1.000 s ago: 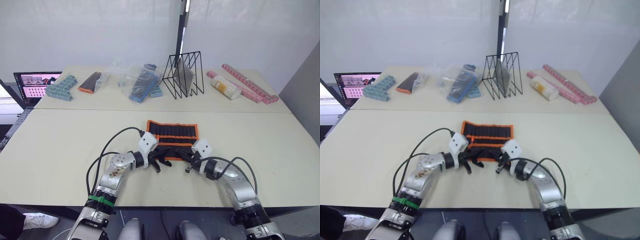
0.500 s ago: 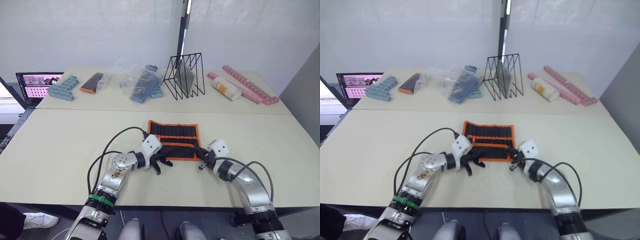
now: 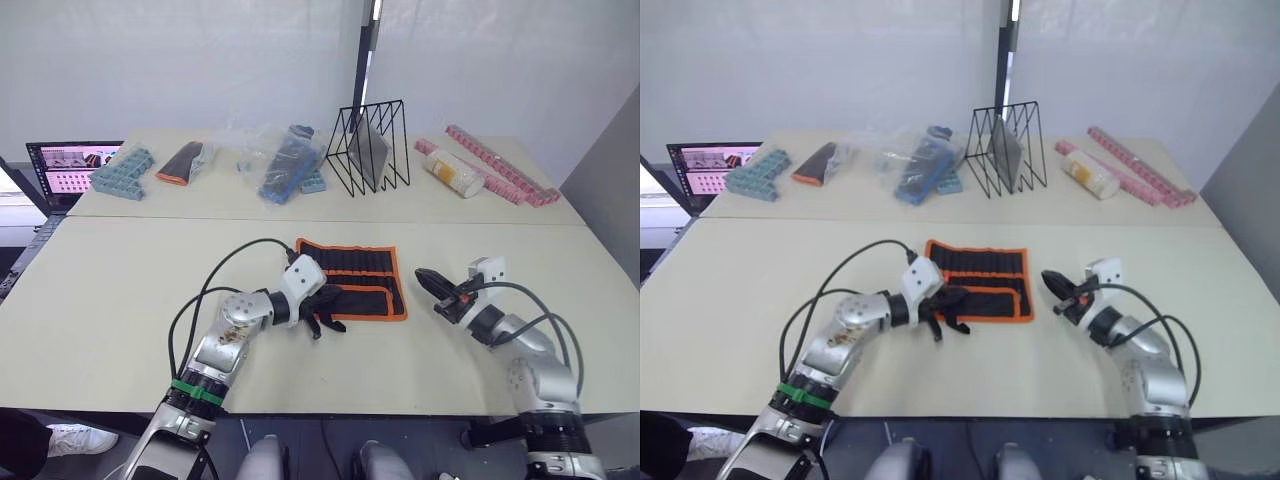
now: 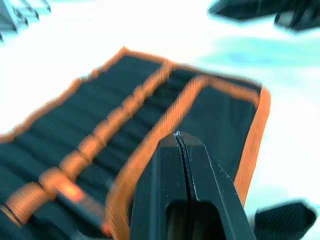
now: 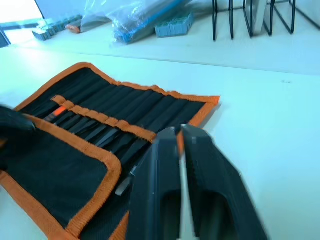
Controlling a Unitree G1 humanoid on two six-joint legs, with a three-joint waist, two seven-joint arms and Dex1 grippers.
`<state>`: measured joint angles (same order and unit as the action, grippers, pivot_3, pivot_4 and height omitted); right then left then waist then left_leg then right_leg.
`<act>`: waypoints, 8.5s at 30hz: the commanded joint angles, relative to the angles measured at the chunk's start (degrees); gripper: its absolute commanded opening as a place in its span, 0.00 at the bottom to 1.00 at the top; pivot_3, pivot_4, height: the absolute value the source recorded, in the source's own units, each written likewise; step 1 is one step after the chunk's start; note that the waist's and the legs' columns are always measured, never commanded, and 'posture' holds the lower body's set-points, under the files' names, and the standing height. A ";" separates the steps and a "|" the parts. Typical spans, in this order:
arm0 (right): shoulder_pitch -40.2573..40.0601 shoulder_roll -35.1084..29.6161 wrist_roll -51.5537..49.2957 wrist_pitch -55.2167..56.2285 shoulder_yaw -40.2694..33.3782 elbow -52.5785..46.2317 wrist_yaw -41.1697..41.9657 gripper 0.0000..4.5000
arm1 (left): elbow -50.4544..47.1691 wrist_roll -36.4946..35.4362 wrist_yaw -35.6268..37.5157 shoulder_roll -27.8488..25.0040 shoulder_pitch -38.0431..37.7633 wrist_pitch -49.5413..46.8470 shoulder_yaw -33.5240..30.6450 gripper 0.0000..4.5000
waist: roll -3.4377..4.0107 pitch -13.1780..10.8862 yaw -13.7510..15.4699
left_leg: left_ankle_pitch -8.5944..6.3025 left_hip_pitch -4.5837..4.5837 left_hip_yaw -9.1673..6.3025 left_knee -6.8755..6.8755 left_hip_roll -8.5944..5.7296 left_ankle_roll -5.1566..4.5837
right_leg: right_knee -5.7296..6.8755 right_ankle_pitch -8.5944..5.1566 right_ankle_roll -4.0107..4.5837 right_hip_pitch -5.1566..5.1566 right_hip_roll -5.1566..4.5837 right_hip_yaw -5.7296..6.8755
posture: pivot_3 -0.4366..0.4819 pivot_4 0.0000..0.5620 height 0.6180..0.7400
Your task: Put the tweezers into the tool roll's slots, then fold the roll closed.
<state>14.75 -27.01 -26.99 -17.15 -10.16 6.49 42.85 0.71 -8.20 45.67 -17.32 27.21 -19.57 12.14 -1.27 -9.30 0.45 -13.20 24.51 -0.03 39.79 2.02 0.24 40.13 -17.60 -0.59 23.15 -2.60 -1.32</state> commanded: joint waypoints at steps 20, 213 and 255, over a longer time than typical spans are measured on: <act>7.33 -7.47 -11.17 -35.12 2.94 -0.89 7.31 1.00 | -23.07 -23.20 10.57 -25.19 -23.14 -13.45 -26.54 0.00 | -0.02 -0.10 -0.91 | -0.02 -0.17 0.08 -0.16 0.28 -0.03 | -0.25 -0.03 0.00 0.03 0.07 -0.38 | 0.48 0.27 0.55; 27.31 9.40 -10.72 -58.25 0.36 8.23 -9.80 0.86 | -29.08 -25.03 6.18 -23.83 -26.98 -11.44 -18.42 0.00 | -0.23 -0.09 -1.18 | -0.05 0.14 1.14 -0.42 0.55 -0.08 | -0.01 0.11 -0.03 0.96 0.26 -1.12 | 0.48 0.27 0.55; 7.07 -1.39 9.61 -10.39 20.96 -1.15 12.16 0.00 | -12.91 -30.26 -2.79 -12.01 -17.75 -21.01 -19.64 0.25 | -0.29 -0.07 -1.24 | -0.05 -0.12 0.81 -0.40 0.53 -0.08 | 0.03 0.12 -0.06 0.76 0.23 -1.11 | 0.48 0.27 0.55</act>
<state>23.35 -28.48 -18.72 -26.49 9.52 5.00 55.39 -11.55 -36.73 43.17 -29.51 8.48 -40.18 -6.35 -1.57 -9.37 -0.78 -13.25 24.39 0.78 39.39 2.54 0.17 40.17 -17.48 -0.65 23.89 -2.37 -2.43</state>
